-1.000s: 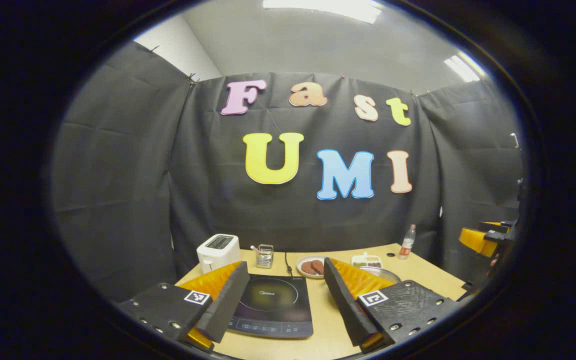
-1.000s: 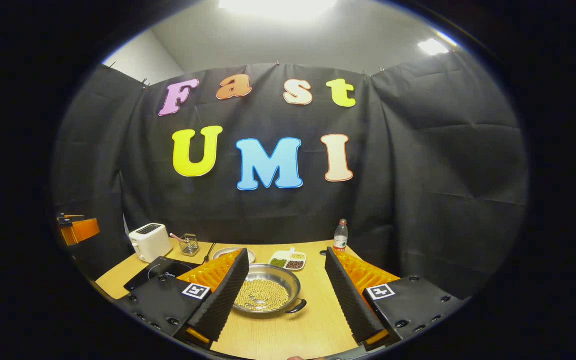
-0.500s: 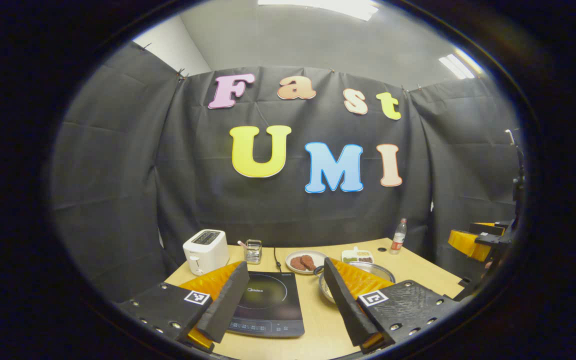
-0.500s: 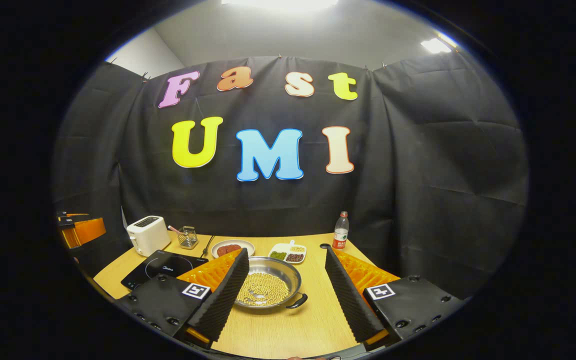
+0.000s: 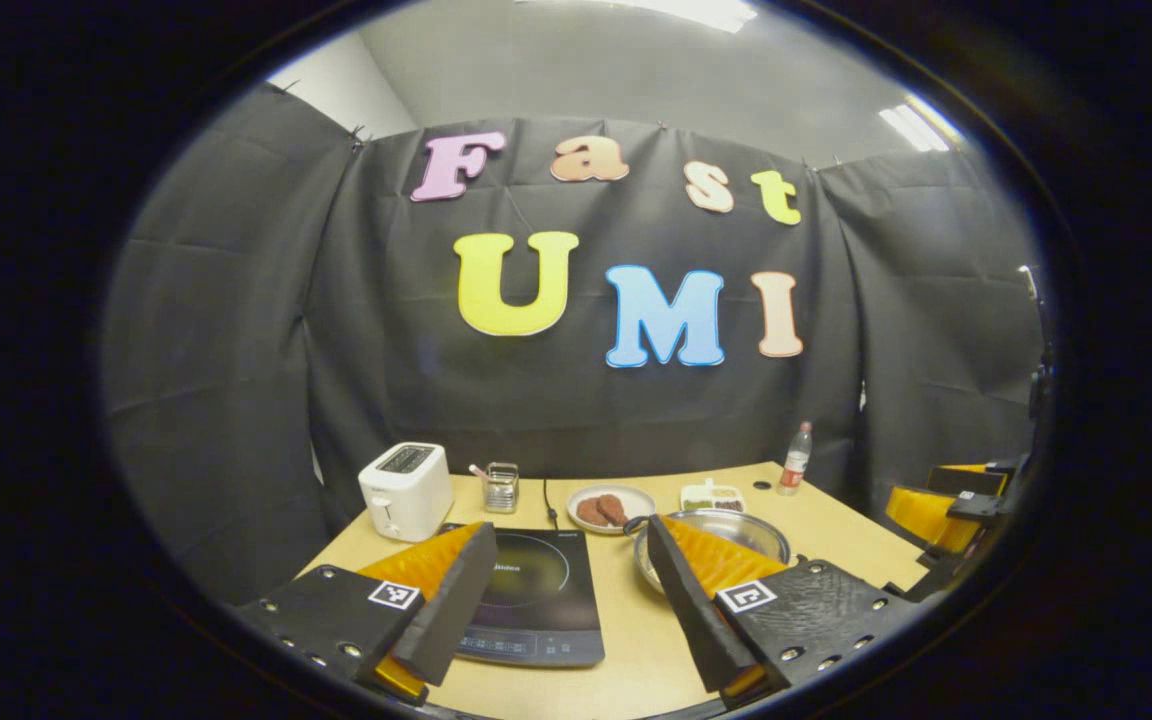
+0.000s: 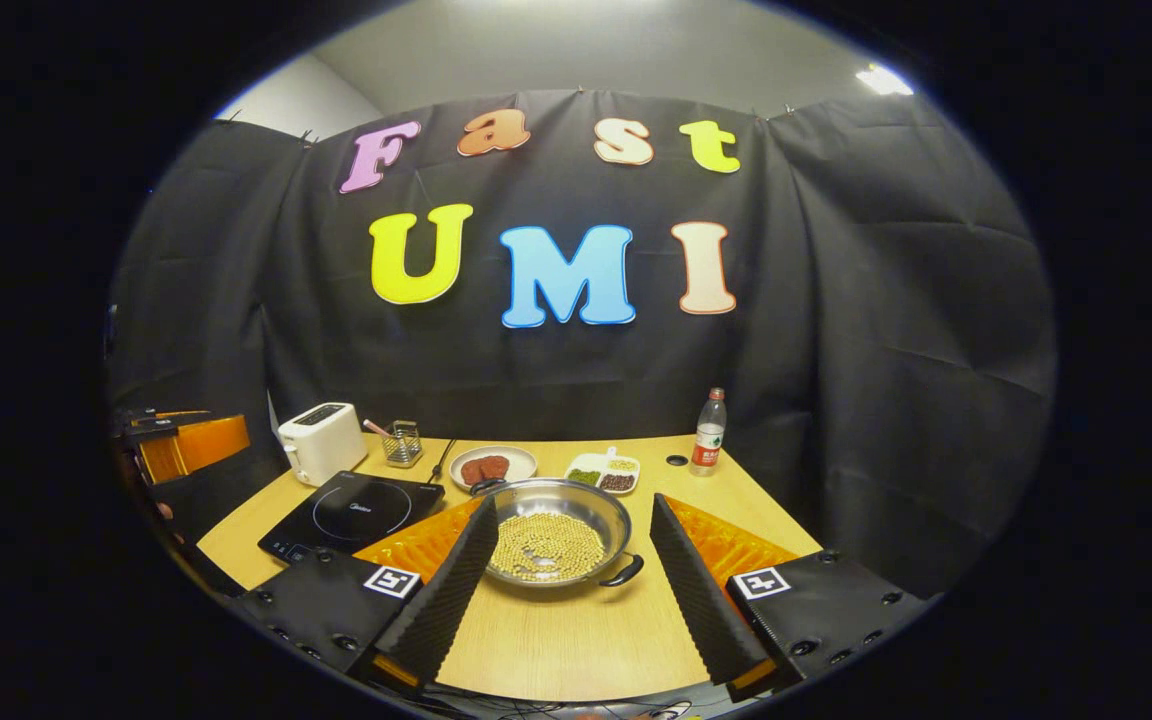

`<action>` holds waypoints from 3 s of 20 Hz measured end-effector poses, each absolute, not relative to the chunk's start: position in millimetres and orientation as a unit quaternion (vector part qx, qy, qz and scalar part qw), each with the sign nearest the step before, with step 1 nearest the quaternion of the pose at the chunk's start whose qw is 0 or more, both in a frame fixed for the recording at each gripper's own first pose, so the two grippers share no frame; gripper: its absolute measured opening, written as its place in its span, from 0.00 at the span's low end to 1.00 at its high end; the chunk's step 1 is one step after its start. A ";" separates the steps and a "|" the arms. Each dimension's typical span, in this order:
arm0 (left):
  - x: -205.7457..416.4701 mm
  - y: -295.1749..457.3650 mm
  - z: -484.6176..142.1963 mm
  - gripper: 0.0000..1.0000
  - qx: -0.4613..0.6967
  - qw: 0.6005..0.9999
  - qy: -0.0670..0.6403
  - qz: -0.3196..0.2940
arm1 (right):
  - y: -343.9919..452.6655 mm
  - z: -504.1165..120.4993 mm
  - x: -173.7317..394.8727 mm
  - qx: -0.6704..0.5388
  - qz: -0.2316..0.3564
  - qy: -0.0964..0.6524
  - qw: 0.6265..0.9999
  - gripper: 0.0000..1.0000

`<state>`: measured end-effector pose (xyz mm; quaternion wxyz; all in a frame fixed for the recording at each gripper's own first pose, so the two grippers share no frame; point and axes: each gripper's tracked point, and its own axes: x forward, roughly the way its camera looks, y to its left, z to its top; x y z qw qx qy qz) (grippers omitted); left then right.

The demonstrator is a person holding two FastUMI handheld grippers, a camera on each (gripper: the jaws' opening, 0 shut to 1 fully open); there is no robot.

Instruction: First push the handle of the pot to place it horizontally, then grasp the pot with both hands and set it on the induction cooktop.

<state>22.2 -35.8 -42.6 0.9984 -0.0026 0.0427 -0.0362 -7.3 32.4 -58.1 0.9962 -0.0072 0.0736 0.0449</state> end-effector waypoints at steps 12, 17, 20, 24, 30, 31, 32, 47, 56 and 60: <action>8.2 -27.7 -55.9 0.91 0.001 0.999 0.046 -0.011 | 72.5 -83.6 0.0 -0.042 0.142 0.139 0.979 0.84; -5.1 -24.4 -68.9 0.91 0.000 0.999 0.052 -0.007 | 87.7 -85.3 10.0 -0.064 0.171 0.160 0.970 0.08; -13.5 -17.0 -72.7 0.92 -0.015 0.998 0.058 0.000 | 102.1 -92.0 4.2 -0.074 0.198 0.174 0.962 0.06; -18.7 -6.3 -74.9 0.92 -0.012 0.998 0.060 0.010 | 109.7 -119.5 -11.5 -0.099 0.235 0.239 0.937 0.02; -20.3 3.1 -88.9 0.92 -0.020 0.996 0.082 0.013 | 90.6 -143.9 1.0 -0.118 0.228 0.300 0.919 0.02; -19.7 6.9 -91.5 0.92 -0.017 0.996 0.086 0.019 | 87.8 -148.4 4.4 -0.114 0.228 0.311 0.916 0.02; -18.7 9.3 -92.8 0.87 -0.016 0.995 0.090 0.025 | 85.2 -153.7 7.3 -0.108 0.228 0.322 0.913 0.02; 18.5 -27.7 -133.0 0.87 -0.060 0.978 0.184 0.077 | 35.4 -250.8 86.8 -0.075 0.238 0.451 0.857 0.02; 30.8 -75.7 -138.7 0.92 -0.077 0.970 0.208 0.100 | 25.2 -292.5 111.7 -0.096 0.280 0.493 0.818 0.02; 26.5 -91.0 -143.3 0.87 -0.087 0.966 0.208 0.122 | 20.1 -298.6 115.3 -0.100 0.296 0.502 0.806 0.02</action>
